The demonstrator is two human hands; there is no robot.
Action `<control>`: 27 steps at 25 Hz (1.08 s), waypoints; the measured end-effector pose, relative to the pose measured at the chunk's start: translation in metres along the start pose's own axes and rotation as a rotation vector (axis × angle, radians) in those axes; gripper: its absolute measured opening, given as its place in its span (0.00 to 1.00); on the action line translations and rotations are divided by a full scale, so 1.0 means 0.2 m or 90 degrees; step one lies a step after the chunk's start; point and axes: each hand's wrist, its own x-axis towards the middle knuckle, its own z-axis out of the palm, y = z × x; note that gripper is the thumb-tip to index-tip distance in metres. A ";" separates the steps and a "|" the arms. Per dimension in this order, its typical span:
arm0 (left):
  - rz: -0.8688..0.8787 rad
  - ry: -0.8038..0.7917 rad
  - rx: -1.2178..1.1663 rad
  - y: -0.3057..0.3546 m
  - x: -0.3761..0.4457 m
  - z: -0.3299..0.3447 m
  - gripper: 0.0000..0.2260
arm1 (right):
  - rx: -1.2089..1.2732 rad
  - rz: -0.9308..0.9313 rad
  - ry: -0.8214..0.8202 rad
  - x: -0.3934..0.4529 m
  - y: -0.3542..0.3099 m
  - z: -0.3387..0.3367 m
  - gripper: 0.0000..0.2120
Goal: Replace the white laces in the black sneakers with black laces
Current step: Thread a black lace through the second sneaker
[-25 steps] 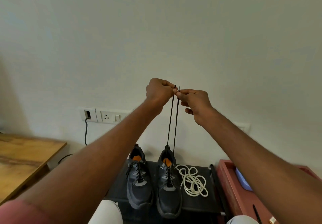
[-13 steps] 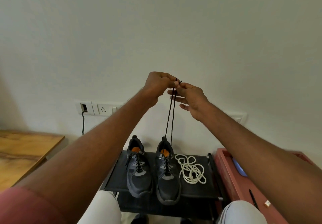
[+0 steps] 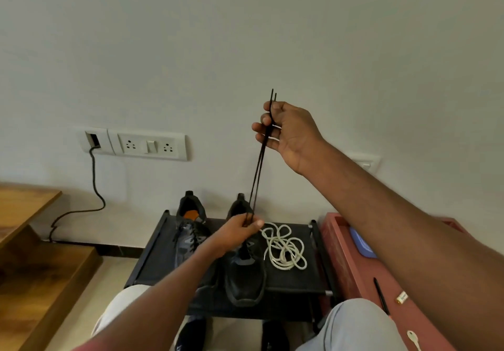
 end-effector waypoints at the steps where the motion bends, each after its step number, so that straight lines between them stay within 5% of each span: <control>1: 0.006 0.040 0.029 -0.05 0.05 0.02 0.13 | -0.001 0.001 -0.004 -0.01 0.01 0.01 0.12; 3: -0.003 0.107 0.086 -0.11 0.13 0.02 0.08 | -0.018 -0.006 0.002 -0.01 0.00 0.04 0.12; 10: -0.070 0.147 0.070 -0.19 0.20 0.01 0.17 | 0.004 -0.032 0.075 -0.01 -0.20 0.09 0.11; 14: -0.073 0.117 0.033 -0.13 0.15 0.00 0.15 | -0.070 -0.098 -0.014 -0.12 -0.16 0.02 0.10; 17: -0.065 0.108 0.035 -0.03 0.04 -0.06 0.13 | -0.235 -0.089 -0.191 -0.21 -0.04 -0.18 0.09; 19: -0.051 0.117 0.112 0.02 -0.04 -0.16 0.15 | -0.429 0.011 -0.215 -0.23 0.07 -0.37 0.08; 22: -0.080 0.090 0.206 0.06 -0.17 -0.30 0.16 | -0.909 0.249 -0.289 -0.16 0.31 -0.63 0.07; 24: -0.110 0.114 0.239 0.04 -0.21 -0.36 0.16 | -1.160 0.292 -0.299 -0.11 0.50 -0.67 0.13; 27: -0.089 0.170 0.330 -0.01 -0.19 -0.33 0.10 | -0.961 0.170 -0.215 -0.05 0.75 -0.52 0.14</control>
